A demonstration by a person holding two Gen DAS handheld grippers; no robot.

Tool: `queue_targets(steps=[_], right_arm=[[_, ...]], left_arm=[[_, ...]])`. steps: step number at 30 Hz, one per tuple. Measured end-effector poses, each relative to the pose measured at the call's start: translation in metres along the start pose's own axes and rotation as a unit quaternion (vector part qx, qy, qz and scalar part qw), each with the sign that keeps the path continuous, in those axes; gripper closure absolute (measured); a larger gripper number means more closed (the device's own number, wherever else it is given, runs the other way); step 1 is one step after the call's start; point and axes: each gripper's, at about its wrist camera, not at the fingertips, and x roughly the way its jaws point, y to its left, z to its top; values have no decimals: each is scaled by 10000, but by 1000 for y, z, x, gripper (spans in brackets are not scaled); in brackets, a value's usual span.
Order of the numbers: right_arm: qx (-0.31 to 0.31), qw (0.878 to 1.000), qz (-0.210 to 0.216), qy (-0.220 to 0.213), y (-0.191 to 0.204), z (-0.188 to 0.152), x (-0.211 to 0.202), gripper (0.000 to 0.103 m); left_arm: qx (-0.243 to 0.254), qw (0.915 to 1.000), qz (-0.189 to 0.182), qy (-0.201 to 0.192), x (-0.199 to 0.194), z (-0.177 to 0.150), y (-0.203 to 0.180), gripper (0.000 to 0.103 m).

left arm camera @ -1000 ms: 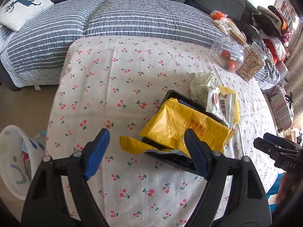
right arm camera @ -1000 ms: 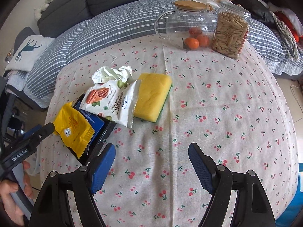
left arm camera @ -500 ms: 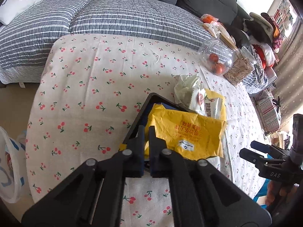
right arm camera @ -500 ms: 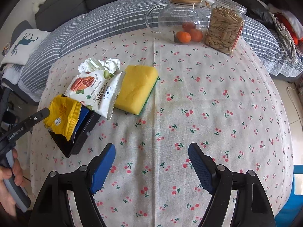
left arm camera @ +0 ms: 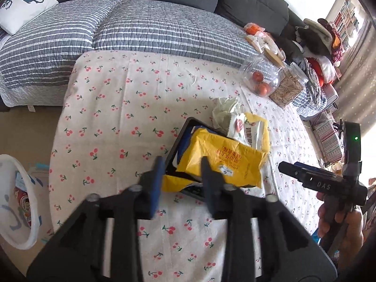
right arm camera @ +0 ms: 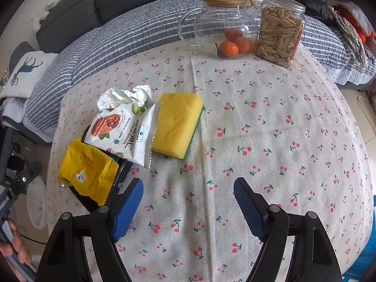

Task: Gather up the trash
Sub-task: 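Grasp the yellow snack bag with the right tool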

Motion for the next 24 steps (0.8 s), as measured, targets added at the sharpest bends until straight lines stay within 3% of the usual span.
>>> queue_targets(steps=[1,9,13,16,20,24], right_arm=[[31,10000,73,14,1,0,1,22],[236,9965,802,64,27,5,6,23],[75,9951,972,145,51,6,19,29],[63,9933,1144,173,62,7,27,41],[46,9906,1347,230,70,7,34,81],[-78,9879,1552,1,72,7,18,87]], left_arm=[[3,10000,65,-4,0,-1,1,43],[-24,9975,688,185,-1,-7,15,40],[24,9964,839,133,-8,-9,23,29],[12,9960,887,132,-11,-10,30,27],[-21,9960,881,165,-13,-11,35,27],[-24,9961,874,151,-13,-11,35,26]])
